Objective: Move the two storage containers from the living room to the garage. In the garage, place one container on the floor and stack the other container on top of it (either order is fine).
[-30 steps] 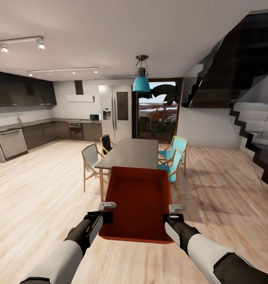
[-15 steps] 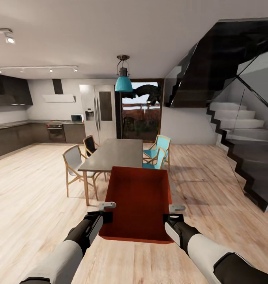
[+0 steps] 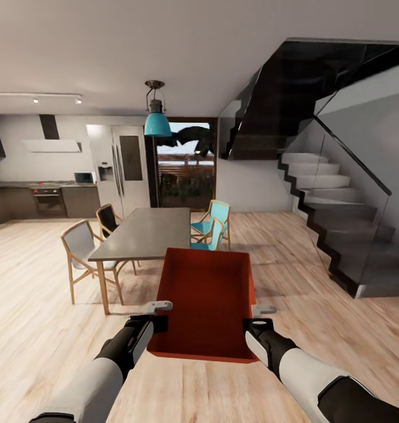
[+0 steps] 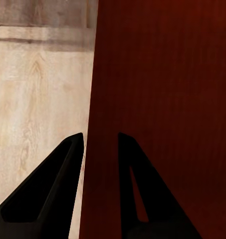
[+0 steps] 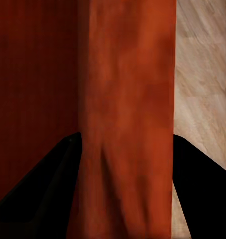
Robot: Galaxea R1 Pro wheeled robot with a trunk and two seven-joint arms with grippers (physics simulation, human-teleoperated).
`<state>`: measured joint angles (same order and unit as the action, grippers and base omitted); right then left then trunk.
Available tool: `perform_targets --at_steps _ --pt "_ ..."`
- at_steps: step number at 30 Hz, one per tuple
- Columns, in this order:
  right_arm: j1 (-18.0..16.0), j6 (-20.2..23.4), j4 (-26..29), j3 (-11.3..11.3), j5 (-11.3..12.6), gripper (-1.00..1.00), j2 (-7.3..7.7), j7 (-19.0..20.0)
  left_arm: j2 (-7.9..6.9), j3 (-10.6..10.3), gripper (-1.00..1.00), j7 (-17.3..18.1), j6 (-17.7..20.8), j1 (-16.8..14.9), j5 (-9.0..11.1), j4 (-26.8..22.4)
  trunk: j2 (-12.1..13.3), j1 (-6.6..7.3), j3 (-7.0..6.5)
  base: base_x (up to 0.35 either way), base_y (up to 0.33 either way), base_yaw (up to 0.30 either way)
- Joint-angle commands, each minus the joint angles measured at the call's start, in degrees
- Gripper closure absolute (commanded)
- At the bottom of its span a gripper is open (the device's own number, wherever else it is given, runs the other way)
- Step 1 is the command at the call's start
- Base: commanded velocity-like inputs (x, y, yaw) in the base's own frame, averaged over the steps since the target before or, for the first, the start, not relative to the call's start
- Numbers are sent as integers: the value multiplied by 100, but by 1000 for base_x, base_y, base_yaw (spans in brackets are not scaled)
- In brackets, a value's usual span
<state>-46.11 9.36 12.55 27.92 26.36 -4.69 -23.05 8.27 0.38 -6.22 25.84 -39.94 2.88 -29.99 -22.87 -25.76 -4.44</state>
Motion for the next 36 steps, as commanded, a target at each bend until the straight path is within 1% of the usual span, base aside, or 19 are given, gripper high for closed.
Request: perform_targets --at_steps 1,36 --pt "-3 49 89 10 -105 100 -67 -42 8 24 100 -55 40 4 -60 -3 -5 -2 3 0 0 -278" --pt "-3 49 89 3 -105 100 -67 -42 8 24 100 -55 37 4 -60 0 -5 -2 3 0 0 -278"
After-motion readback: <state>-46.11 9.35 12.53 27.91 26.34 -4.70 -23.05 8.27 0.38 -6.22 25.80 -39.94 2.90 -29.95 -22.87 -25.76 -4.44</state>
